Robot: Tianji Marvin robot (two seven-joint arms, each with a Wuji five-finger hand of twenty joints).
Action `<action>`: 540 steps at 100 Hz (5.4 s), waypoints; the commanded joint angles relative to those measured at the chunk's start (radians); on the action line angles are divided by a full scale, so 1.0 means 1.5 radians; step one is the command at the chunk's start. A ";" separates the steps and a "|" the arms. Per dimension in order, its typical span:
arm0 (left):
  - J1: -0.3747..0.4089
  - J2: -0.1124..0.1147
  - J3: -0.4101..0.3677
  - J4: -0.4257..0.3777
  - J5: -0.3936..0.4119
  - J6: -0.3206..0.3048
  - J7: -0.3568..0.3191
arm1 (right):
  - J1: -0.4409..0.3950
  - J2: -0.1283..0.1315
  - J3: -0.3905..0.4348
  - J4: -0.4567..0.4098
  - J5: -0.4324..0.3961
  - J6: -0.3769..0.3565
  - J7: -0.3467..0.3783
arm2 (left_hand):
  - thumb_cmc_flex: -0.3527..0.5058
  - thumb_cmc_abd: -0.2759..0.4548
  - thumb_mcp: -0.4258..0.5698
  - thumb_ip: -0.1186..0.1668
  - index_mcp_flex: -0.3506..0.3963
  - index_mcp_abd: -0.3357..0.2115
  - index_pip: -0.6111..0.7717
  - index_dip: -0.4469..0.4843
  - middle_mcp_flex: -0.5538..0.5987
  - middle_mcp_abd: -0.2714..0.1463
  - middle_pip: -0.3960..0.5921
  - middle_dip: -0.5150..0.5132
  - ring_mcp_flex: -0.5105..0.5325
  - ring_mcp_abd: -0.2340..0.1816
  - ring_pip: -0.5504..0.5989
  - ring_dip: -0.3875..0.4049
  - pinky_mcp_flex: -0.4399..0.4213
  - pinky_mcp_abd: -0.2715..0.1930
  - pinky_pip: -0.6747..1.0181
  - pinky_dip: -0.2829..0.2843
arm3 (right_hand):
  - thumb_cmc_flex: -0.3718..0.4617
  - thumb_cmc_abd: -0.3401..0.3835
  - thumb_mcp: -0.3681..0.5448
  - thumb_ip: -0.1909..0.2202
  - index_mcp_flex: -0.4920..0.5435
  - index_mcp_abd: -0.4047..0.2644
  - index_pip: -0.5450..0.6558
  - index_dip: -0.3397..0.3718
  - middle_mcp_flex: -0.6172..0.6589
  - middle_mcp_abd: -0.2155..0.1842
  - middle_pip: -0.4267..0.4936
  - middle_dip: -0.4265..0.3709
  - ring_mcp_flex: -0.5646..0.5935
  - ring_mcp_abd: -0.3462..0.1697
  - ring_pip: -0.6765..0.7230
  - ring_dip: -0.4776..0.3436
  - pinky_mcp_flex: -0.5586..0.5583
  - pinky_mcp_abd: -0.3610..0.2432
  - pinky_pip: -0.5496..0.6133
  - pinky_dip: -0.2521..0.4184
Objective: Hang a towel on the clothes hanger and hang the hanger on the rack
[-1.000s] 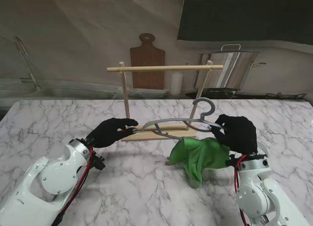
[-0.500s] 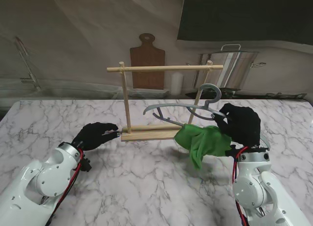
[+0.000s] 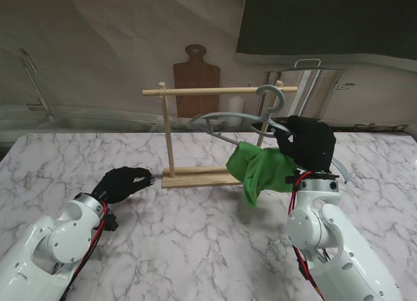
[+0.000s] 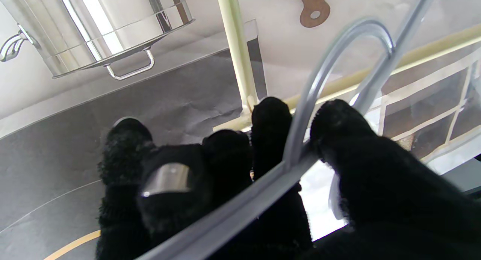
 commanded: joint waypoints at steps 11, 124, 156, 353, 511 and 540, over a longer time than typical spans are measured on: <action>0.003 -0.001 -0.002 0.005 -0.004 0.000 -0.006 | 0.045 -0.017 -0.030 0.020 0.025 0.026 0.007 | 0.014 0.044 0.002 0.003 0.011 -0.001 0.006 0.012 0.007 -0.006 -0.001 0.006 -0.009 0.006 -0.006 0.004 -0.012 0.012 -0.284 -0.005 | 0.003 -0.001 0.042 0.029 0.028 -0.001 0.018 -0.011 0.041 0.061 0.026 -0.012 0.008 -0.040 0.032 0.022 0.002 -0.004 0.021 -0.012; -0.006 0.000 0.004 0.014 -0.008 0.003 -0.016 | 0.168 -0.049 -0.163 0.157 0.109 0.111 0.031 | 0.015 0.045 0.002 0.002 0.010 -0.001 0.003 0.015 -0.001 -0.007 -0.004 0.005 -0.017 0.003 -0.011 0.002 -0.021 0.010 -0.292 -0.010 | 0.003 0.031 0.008 0.019 -0.003 -0.043 0.008 -0.005 0.002 0.044 -0.010 -0.028 0.007 -0.012 -0.058 -0.025 -0.043 -0.008 0.005 -0.029; -0.011 0.000 0.010 0.020 -0.005 0.003 -0.012 | 0.135 -0.034 -0.147 0.143 0.075 0.098 0.039 | 0.015 0.046 0.002 0.002 0.005 -0.005 0.000 0.014 -0.023 -0.010 -0.008 0.000 -0.042 -0.004 -0.031 -0.008 -0.060 0.017 -0.364 -0.036 | -0.148 0.138 -0.178 0.076 -0.155 -0.060 -0.230 0.004 -0.283 0.002 -0.207 -0.103 -0.266 -0.007 -0.439 -0.109 -0.213 -0.026 -0.090 -0.011; 0.000 -0.019 0.014 0.018 -0.137 -0.030 0.036 | -0.080 -0.002 -0.144 -0.075 0.161 -0.213 0.161 | 0.017 0.049 0.002 0.001 -0.042 0.001 -0.029 -0.015 -0.085 -0.004 -0.018 -0.011 -0.083 -0.008 -0.054 -0.017 -0.069 0.020 -0.467 -0.024 | -0.130 0.212 -0.275 0.092 -0.325 -0.071 -0.327 -0.106 -0.485 -0.057 -0.411 -0.283 -0.480 -0.055 -0.764 -0.272 -0.373 -0.026 -0.311 -0.063; -0.035 -0.032 0.073 0.080 -0.163 -0.047 0.087 | -0.092 0.010 -0.008 0.069 0.268 -0.214 0.267 | 0.022 0.057 0.002 0.003 -0.062 0.005 -0.033 -0.016 -0.090 -0.010 -0.017 -0.003 -0.082 -0.015 -0.043 -0.009 -0.070 0.011 -0.434 -0.015 | -0.123 0.238 -0.276 0.088 -0.340 -0.109 -0.325 -0.107 -0.483 -0.087 -0.414 -0.286 -0.492 -0.068 -0.789 -0.280 -0.377 -0.038 -0.332 -0.056; -0.054 -0.033 0.078 0.097 -0.174 -0.036 0.081 | -0.079 0.010 -0.008 0.075 0.294 -0.216 0.283 | 0.021 0.058 0.002 0.003 -0.066 0.006 -0.036 -0.017 -0.093 -0.009 -0.018 -0.003 -0.085 -0.014 -0.044 -0.010 -0.073 0.012 -0.435 -0.017 | -0.122 0.237 -0.276 0.088 -0.330 -0.109 -0.324 -0.106 -0.475 -0.089 -0.414 -0.285 -0.487 -0.071 -0.790 -0.279 -0.379 -0.035 -0.336 -0.054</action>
